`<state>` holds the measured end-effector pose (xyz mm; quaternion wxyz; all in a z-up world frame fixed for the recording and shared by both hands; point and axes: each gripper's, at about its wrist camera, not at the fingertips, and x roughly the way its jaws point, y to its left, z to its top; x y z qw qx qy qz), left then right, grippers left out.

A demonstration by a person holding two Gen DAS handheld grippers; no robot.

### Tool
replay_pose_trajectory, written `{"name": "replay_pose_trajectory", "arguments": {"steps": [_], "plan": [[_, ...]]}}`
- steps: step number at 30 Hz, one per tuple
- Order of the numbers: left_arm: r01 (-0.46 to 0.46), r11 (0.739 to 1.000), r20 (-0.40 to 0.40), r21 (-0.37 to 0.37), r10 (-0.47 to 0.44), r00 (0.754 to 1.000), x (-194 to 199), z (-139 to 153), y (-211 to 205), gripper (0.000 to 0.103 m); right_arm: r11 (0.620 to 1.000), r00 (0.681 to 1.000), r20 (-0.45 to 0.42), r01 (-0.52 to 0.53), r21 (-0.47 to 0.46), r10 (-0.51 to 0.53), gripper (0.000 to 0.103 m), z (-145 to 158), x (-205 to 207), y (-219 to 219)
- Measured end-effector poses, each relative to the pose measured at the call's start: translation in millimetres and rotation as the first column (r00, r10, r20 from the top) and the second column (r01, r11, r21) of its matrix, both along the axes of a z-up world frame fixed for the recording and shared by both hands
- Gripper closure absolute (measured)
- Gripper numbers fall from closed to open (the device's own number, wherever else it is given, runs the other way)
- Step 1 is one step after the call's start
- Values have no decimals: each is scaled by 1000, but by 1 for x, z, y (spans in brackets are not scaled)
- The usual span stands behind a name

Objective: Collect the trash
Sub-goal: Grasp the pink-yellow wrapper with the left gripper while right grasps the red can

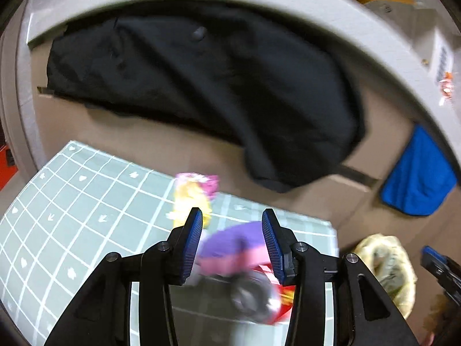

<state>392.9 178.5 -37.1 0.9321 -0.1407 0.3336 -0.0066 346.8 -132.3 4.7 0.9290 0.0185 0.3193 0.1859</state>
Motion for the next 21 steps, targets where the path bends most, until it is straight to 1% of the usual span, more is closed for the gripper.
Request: {"name": "replay_pose_trajectory", "arguments": {"steps": [1,3,5,7,12,15,17,18,19,20,21], "plan": [[-4,1000,-35,-13,4,999,11,-8,9,59,1000,1000,-5,-9,-1,9,71,-2,2,8],[-36,997,-96,-63,30,995,30,-26,27,59,1000,1000,-14,-21,-1,21,71,-5,7,20],[-69,991,-135,-112,54,989,44,-42,41,58,1000,999,-25,-31,2,31,71,-10,13,32],[-101,986,-171,-134,77,982,58,-56,51,57,999,998,-41,-37,5,37,71,-15,20,43],[-137,977,-247,-166,93,965,84,-82,62,57,999,996,-70,-52,6,53,71,-27,35,59],[-140,976,-263,-165,93,960,90,-88,63,57,998,994,-91,-59,1,59,71,-35,43,65],[-135,979,-273,-155,89,958,91,-89,59,59,998,993,-102,-62,2,62,71,-39,48,68],[-130,980,-270,-149,86,959,90,-89,57,67,998,993,-105,-62,2,62,71,-40,50,68],[-117,985,-264,-126,80,961,88,-88,54,77,998,992,-106,-63,4,63,71,-41,51,68],[-108,989,-258,-105,78,963,87,-86,50,81,998,992,-108,-64,5,64,71,-42,51,69],[-100,992,-248,-80,77,966,84,-84,47,88,998,992,-109,-66,7,66,71,-42,52,70]]}}
